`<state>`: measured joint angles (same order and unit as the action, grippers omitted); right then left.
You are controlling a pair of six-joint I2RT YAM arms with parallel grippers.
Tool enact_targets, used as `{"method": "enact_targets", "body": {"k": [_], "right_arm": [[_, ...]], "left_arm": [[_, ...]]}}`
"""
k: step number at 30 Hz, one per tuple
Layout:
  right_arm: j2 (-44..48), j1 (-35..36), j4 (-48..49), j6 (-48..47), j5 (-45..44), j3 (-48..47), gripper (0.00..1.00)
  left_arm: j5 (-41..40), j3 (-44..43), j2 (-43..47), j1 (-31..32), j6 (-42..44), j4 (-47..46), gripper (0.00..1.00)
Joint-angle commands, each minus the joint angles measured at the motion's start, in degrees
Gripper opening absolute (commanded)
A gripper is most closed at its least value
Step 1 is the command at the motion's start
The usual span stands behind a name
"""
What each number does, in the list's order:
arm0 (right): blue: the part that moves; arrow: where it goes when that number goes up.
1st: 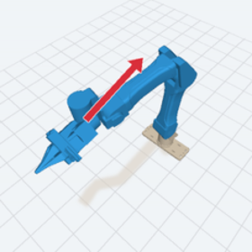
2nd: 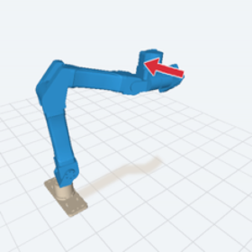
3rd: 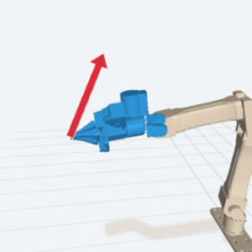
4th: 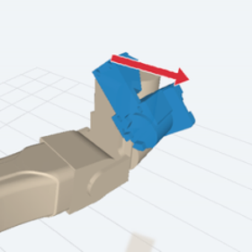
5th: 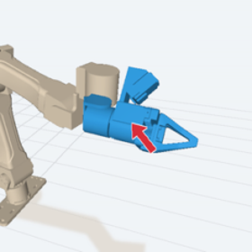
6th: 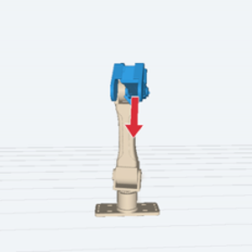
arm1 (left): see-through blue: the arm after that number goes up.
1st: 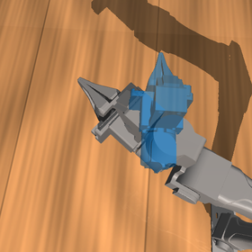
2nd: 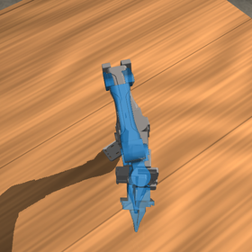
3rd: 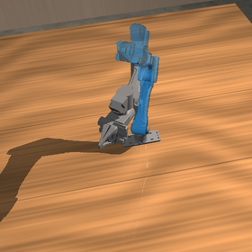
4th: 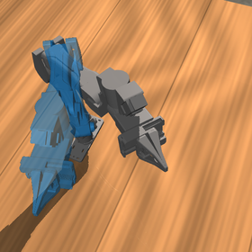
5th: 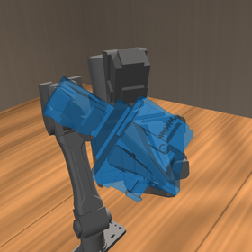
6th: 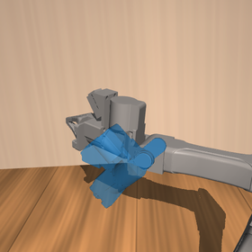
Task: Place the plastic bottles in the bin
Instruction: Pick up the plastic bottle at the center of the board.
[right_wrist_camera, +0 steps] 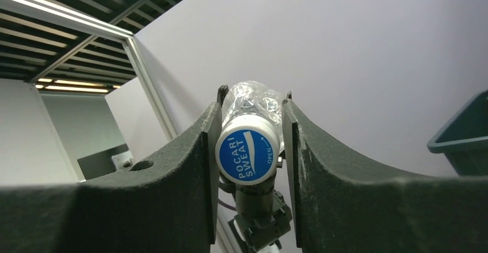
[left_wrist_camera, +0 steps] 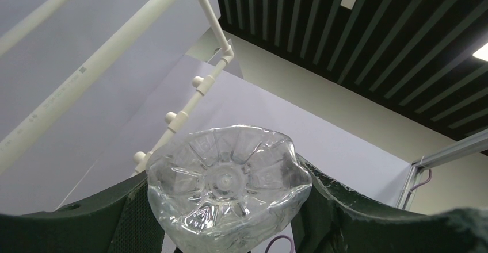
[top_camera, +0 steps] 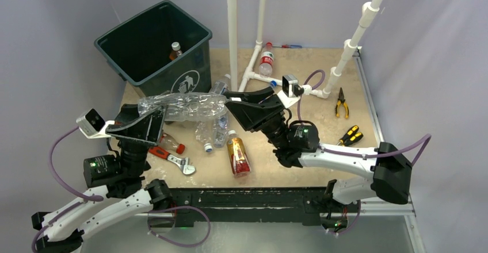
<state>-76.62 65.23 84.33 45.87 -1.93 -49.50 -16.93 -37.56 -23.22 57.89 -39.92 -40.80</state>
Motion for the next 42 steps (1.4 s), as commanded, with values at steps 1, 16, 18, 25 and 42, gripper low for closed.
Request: {"method": "enact_targets", "body": {"k": [1, 16, 18, 25, 42], "right_arm": [[-0.46, 0.07, 2.57, 1.09, 1.48, -2.57, 0.38], [13.65, -0.02, -19.94, -13.81, 2.32, -2.22, 0.00], [17.94, -0.01, -25.04, -16.73, 1.10, -0.92, 0.00], [30.24, -0.01, -69.57, -28.78, -4.86, -9.28, 0.00], [25.74, -0.02, -107.48, -35.41, 3.91, -27.95, 0.00]], "left_arm": [[0.84, 0.45, 0.42, 0.30, -0.99, -1.77, 0.00], [-14.04, -5.44, 3.32, 0.30, 1.59, 28.67, 0.89], [-18.26, -6.05, 5.21, 0.30, 1.64, 33.24, 0.91], [-22.55, -10.69, 10.10, 0.30, 12.92, 40.39, 0.95], [35.09, -37.26, -29.97, 0.30, 33.36, 65.72, 0.91]]}}
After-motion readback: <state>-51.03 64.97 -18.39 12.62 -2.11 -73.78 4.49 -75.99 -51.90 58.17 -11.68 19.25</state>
